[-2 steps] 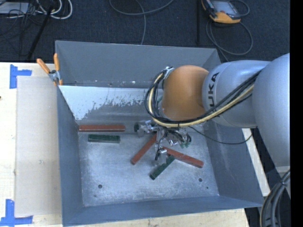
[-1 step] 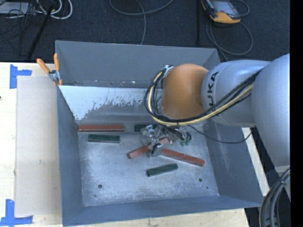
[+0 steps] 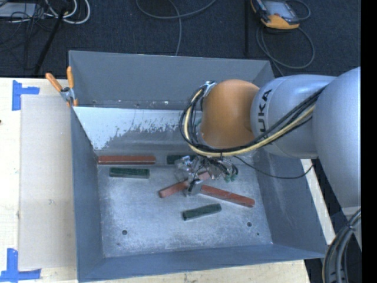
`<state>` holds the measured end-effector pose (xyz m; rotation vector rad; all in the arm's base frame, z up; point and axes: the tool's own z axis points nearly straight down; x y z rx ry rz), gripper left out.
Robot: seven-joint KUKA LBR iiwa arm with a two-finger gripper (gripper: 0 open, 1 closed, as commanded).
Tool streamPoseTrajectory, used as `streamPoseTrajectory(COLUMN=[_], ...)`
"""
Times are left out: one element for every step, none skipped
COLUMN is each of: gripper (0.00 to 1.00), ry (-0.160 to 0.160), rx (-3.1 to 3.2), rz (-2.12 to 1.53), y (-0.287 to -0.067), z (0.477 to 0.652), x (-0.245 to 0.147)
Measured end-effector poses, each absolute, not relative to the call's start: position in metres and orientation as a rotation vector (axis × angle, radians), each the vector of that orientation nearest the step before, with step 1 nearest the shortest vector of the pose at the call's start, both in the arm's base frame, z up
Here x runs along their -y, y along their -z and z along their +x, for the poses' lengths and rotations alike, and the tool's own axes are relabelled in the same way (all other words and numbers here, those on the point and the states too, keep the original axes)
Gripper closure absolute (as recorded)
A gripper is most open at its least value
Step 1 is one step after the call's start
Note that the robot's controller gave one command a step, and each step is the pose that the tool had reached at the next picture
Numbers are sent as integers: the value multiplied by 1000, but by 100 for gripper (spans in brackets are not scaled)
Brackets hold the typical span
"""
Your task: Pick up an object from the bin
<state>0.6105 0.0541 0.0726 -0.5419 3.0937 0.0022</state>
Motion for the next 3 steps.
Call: streamPoseTrajectory(gripper=[100, 100, 100], ry=[-3, -3, -2], rx=[-3098, -3105, -3101], rz=[-543, -543, -541], y=[-77, -97, -122], z=[609, 607, 608], x=[-54, -54, -54])
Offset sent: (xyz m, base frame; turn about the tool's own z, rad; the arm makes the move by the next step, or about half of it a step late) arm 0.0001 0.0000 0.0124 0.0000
